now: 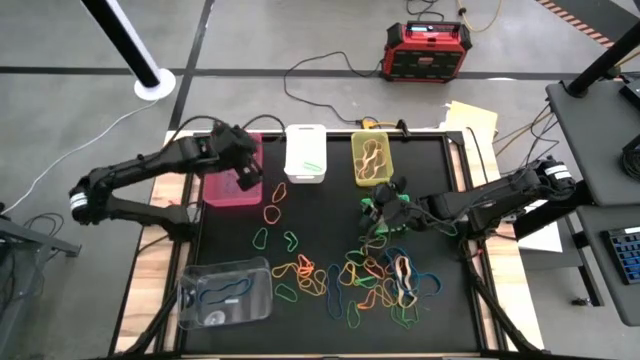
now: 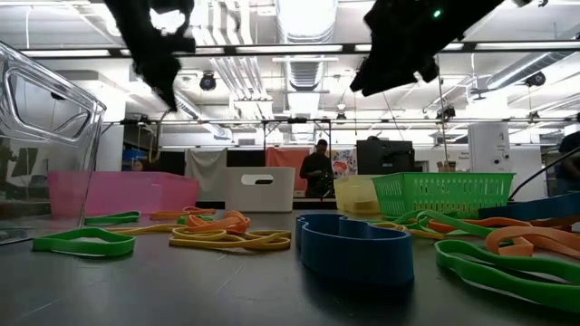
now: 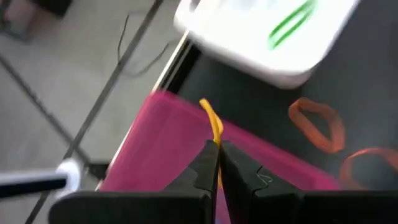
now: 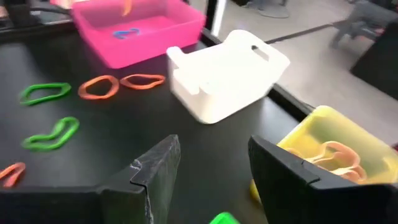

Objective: Sort rubber bands into baskets
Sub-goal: Put the yellow rubber band into the pink bin

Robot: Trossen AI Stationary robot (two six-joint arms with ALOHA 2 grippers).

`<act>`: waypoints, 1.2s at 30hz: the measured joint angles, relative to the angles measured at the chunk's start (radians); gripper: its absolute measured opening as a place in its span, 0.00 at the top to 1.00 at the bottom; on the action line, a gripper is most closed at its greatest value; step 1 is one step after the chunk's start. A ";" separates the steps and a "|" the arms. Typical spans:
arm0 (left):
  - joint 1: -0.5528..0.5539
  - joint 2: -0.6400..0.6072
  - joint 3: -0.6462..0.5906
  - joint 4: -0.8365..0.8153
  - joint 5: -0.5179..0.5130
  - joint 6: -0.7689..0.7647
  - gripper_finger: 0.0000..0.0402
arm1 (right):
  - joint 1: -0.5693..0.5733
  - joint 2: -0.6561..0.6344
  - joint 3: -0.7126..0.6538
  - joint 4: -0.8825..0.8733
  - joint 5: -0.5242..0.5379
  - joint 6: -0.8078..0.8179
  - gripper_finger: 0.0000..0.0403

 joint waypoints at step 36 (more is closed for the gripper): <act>0.244 0.308 0.187 0.498 0.433 0.158 1.00 | -0.348 0.000 0.000 0.092 -0.356 -0.157 0.54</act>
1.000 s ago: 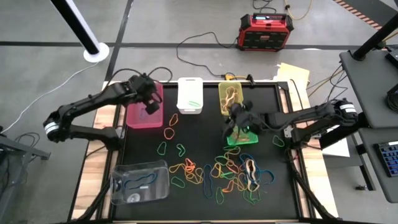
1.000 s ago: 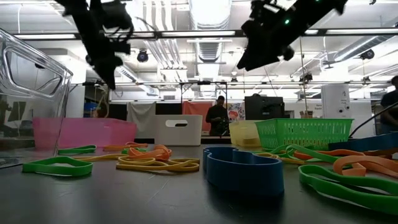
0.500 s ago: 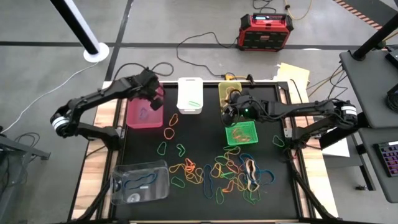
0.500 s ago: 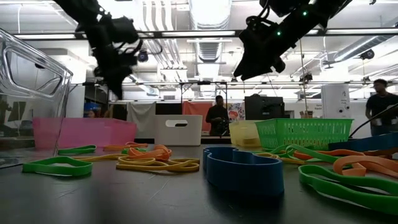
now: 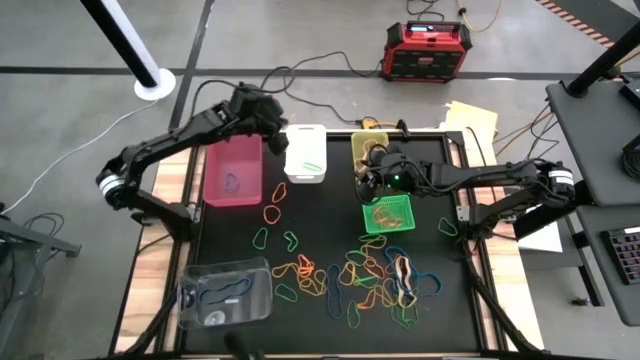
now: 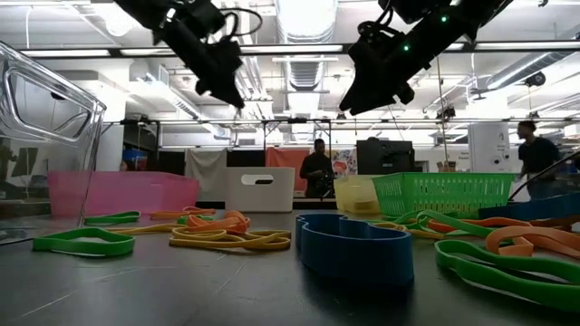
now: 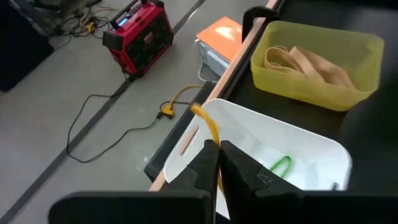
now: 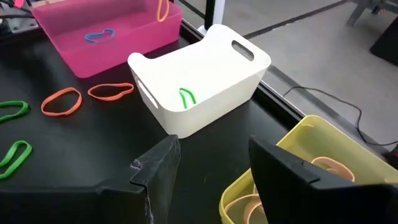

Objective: Sort rubber bands into baskets
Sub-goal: Put the yellow rubber band into the pink bin

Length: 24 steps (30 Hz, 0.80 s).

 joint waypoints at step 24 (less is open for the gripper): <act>-0.125 -0.217 0.038 -0.346 0.003 0.042 1.00 | -0.046 0.000 -0.001 0.000 -0.003 -0.073 0.54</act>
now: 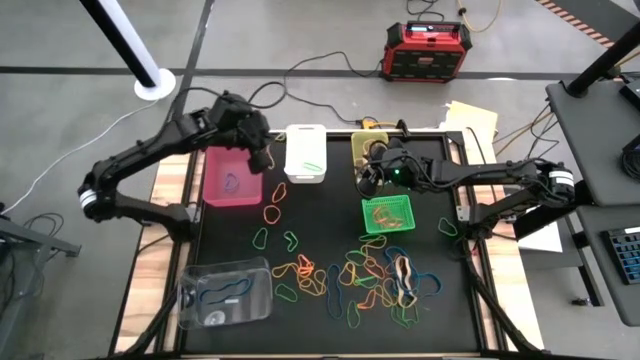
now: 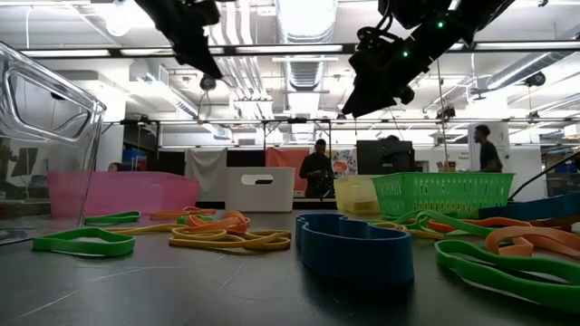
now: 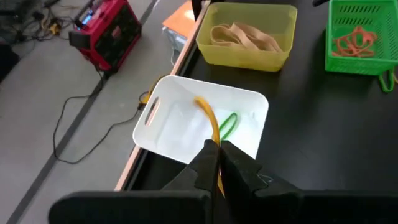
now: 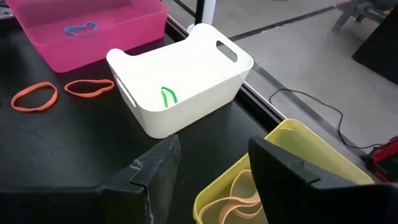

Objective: Sort rubber bands into baskets
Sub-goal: Put the yellow rubber band into the pink bin

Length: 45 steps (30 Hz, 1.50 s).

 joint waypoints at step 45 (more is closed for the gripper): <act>-0.050 -0.150 -0.178 0.056 0.022 -0.029 1.00 | -0.023 -0.029 0.000 -0.077 -0.089 0.072 0.54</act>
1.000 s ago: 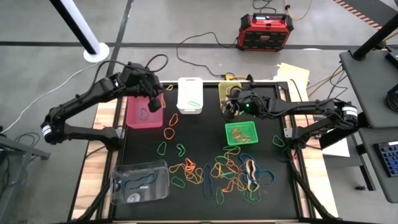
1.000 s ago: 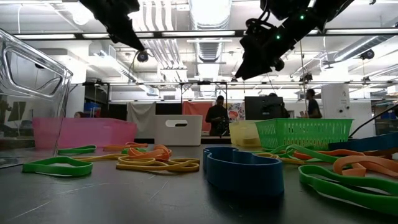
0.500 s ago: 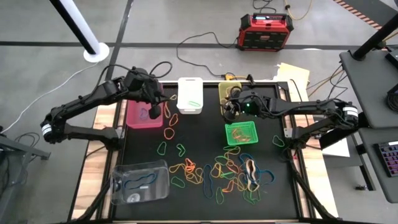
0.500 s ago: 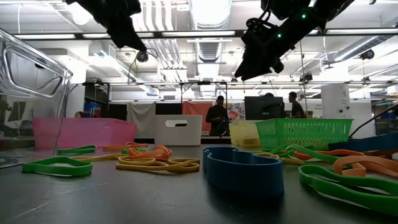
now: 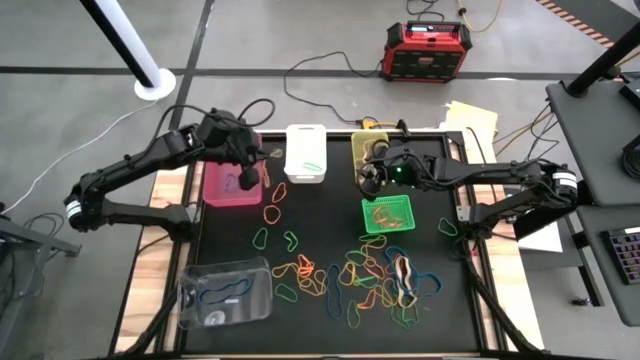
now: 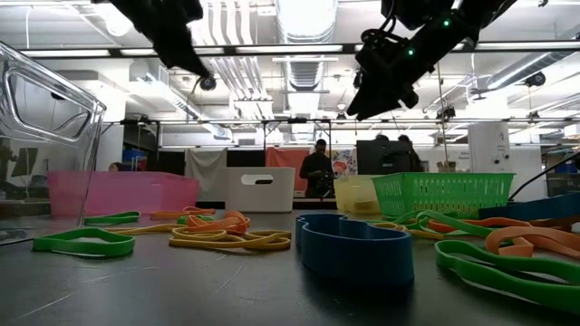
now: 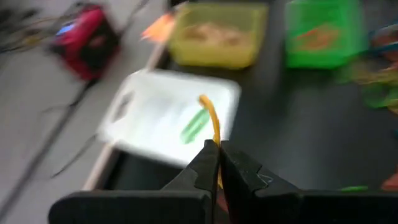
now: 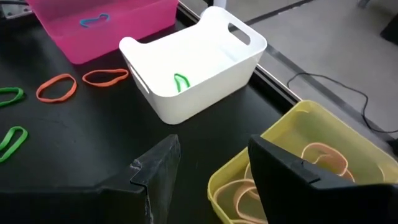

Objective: Sort rubber bands into baskets
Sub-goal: Put the yellow rubber band into the pink bin

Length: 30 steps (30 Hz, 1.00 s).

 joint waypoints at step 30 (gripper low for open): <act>0.111 0.086 -0.023 -0.051 -0.162 0.093 1.00 | -0.072 0.000 0.207 -0.348 0.001 0.000 0.54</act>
